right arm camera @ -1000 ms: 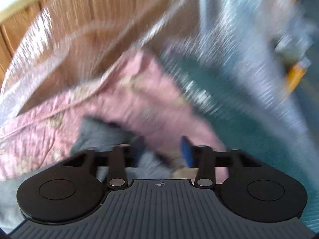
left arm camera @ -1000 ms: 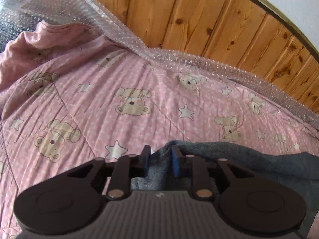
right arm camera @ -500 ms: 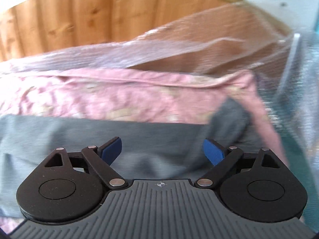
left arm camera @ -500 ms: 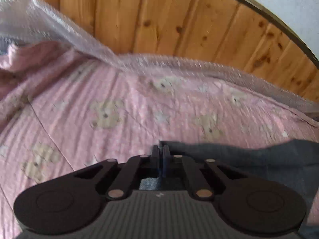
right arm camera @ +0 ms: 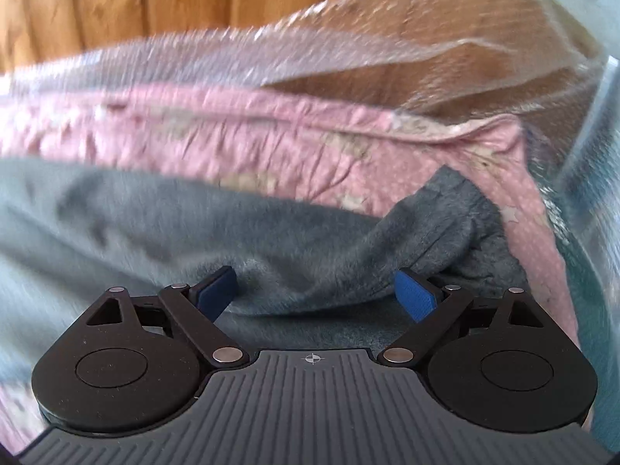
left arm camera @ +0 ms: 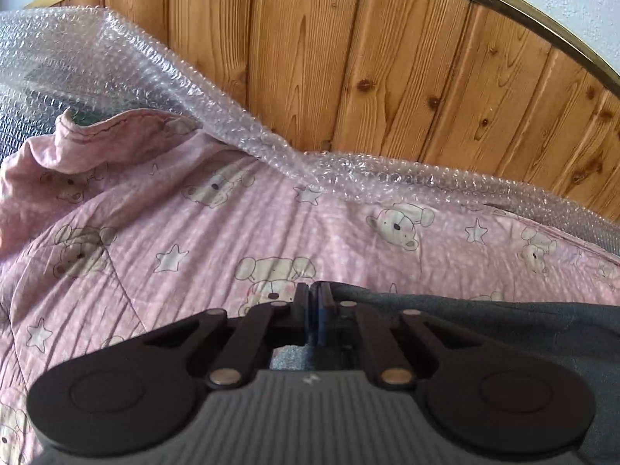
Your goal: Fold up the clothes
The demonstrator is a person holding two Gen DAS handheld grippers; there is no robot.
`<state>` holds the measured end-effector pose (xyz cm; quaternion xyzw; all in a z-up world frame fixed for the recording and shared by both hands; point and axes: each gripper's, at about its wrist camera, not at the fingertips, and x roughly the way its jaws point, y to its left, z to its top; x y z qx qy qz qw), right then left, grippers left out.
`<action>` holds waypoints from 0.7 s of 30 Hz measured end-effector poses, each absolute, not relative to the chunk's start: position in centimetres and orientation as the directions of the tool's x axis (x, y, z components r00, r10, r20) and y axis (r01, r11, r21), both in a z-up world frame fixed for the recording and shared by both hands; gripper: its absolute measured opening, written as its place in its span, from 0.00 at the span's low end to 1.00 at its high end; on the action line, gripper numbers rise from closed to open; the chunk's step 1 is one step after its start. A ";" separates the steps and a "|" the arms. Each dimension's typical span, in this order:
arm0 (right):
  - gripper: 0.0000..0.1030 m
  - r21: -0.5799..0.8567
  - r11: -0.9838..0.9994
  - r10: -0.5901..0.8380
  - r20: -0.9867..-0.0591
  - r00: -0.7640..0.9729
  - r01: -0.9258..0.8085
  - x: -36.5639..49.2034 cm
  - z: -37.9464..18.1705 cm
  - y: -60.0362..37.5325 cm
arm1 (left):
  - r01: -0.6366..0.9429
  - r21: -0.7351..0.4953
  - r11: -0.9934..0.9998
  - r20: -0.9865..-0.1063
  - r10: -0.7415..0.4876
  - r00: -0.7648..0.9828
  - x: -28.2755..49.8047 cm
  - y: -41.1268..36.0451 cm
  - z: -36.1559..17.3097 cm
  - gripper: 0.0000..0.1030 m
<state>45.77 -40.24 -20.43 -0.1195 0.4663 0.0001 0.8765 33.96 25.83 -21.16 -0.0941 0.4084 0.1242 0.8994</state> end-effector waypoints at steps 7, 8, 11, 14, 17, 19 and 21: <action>0.62 -0.185 0.977 -0.201 -0.596 0.777 0.110 52.5 -17.6 -44.6 | -0.388 -0.035 0.921 -0.735 0.239 0.635 35.2 26.1 -20.2 0.04; 0.71 -0.131 0.974 -0.227 -0.513 0.828 0.186 52.7 -16.2 -45.7 | -0.406 -0.031 0.914 -0.722 0.260 0.641 35.1 26.3 -19.7 0.05; 0.88 -0.041 0.961 -0.258 -0.485 0.836 0.273 52.3 -14.2 -48.5 | -0.372 -0.103 0.923 -0.700 0.199 0.686 33.8 27.0 -18.1 0.18; 0.88 -0.007 0.983 -0.146 -0.623 0.768 0.181 50.2 -14.8 -49.8 | -0.288 -0.131 0.949 -0.714 0.111 0.691 31.9 26.6 -17.3 0.32; 0.88 0.091 0.992 0.007 -0.746 0.666 0.092 47.8 -16.5 -49.8 | -0.244 -0.130 0.961 -0.743 0.068 0.666 29.6 25.3 -17.6 0.34; 0.88 0.125 0.990 0.059 -0.778 0.625 0.062 47.1 -18.0 -48.6 | -0.241 -0.156 0.958 -0.766 0.037 0.642 28.5 24.0 -18.6 0.34; 0.58 0.068 0.996 0.026 -0.826 0.564 0.055 48.4 -19.7 -47.4 | -0.265 -0.159 0.951 -0.776 0.045 0.629 27.6 23.2 -18.9 0.33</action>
